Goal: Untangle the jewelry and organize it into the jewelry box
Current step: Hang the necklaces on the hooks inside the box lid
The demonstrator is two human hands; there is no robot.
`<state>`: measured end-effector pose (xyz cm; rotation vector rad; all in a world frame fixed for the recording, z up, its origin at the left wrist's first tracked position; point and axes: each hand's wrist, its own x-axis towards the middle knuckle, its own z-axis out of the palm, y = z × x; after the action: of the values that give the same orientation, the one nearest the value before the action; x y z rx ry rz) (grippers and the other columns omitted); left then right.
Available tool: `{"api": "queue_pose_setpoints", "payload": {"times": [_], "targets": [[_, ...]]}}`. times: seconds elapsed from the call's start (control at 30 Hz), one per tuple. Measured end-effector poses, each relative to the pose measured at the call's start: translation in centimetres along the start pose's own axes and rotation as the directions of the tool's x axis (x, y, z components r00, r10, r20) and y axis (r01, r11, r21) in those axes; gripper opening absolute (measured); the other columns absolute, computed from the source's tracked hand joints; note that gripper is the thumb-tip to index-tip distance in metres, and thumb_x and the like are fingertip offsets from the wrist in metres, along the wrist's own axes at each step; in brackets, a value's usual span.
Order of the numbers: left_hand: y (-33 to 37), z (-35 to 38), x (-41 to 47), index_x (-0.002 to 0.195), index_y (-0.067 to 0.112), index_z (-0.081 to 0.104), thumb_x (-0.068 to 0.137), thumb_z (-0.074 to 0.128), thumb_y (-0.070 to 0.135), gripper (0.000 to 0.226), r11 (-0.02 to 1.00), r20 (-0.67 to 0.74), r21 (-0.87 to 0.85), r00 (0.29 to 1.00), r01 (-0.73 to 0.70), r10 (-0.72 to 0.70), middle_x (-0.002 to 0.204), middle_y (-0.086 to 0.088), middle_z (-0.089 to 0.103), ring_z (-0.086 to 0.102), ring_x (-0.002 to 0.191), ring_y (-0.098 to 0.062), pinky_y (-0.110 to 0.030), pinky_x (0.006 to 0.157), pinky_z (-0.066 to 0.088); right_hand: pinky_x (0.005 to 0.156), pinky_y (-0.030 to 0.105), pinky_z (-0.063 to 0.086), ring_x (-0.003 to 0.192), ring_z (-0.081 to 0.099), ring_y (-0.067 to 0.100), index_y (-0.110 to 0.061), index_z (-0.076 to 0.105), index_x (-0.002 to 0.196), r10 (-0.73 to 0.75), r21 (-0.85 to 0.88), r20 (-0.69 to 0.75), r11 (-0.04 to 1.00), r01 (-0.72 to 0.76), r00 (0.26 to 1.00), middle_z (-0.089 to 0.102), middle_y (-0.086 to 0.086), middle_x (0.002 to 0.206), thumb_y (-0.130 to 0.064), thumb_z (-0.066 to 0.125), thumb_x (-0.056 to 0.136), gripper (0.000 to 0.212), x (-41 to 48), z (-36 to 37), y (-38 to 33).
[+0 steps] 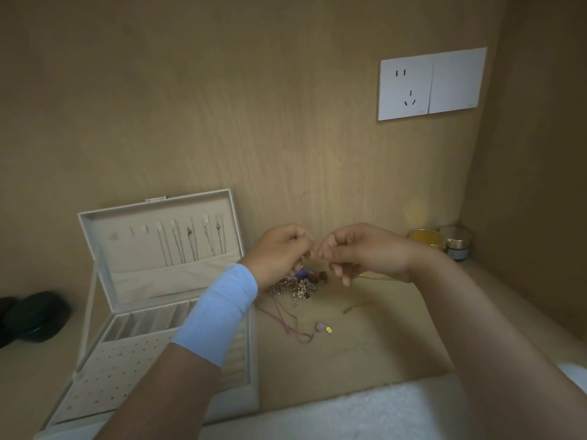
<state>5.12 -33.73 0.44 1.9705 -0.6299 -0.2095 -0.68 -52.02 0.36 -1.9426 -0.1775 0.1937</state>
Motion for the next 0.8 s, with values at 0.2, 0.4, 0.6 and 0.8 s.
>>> {"api": "queue_pose_setpoints", "payload": {"times": [0.2,0.4,0.6,0.8], "targets": [[1.2,-5.9,-3.4,0.095,0.015,0.064,0.100,0.051,0.011,0.015,0.991,0.144,-0.095,0.984,-0.094,0.107,0.070,0.009,0.060,0.051,0.058,-0.009,-0.021,0.056,0.046,0.060,0.033,0.054,0.052,0.053,0.017,-0.010,0.067,0.099,-0.115,0.142,0.038,0.984,0.109,0.993,0.060,0.005,0.068,-0.015,0.059,0.098,0.009,-0.1,3.2,-4.4],[0.5,-12.2,-6.4,0.107,0.008,0.071,0.097,0.053,0.006,0.020,0.991,0.065,0.017,0.990,-0.129,0.128,0.062,0.012,0.059,0.050,0.058,-0.005,-0.017,0.059,0.047,0.053,0.030,0.048,0.049,0.050,0.018,-0.012,0.064,0.089,-0.142,0.196,0.070,0.973,0.126,0.987,0.060,0.007,0.070,-0.016,0.056,0.100,0.014,2.5,7.9,-8.1],[-2.4,-16.9,-8.7,0.084,0.015,0.071,0.096,0.055,0.009,0.021,0.984,-0.114,-0.001,0.977,-0.179,0.178,0.066,0.005,0.058,0.054,0.063,-0.009,-0.019,0.063,0.051,0.051,0.029,0.046,0.049,0.047,0.020,-0.013,0.052,0.085,-0.136,0.275,0.245,0.959,0.066,0.960,0.060,0.012,0.074,-0.013,0.043,0.102,0.019,5.6,12.4,-10.8],[-5.0,-20.2,-8.6,0.063,0.016,0.060,0.080,0.047,0.019,0.022,0.764,-0.208,-0.613,0.974,-0.202,0.091,0.070,-0.005,0.058,0.060,0.066,-0.018,-0.027,0.064,0.054,0.054,0.032,0.052,0.054,0.053,0.025,-0.014,0.047,0.080,-0.146,0.371,0.296,0.928,0.027,0.944,0.063,0.014,0.077,-0.016,0.043,0.095,0.016,8.4,15.4,-11.2]]}}
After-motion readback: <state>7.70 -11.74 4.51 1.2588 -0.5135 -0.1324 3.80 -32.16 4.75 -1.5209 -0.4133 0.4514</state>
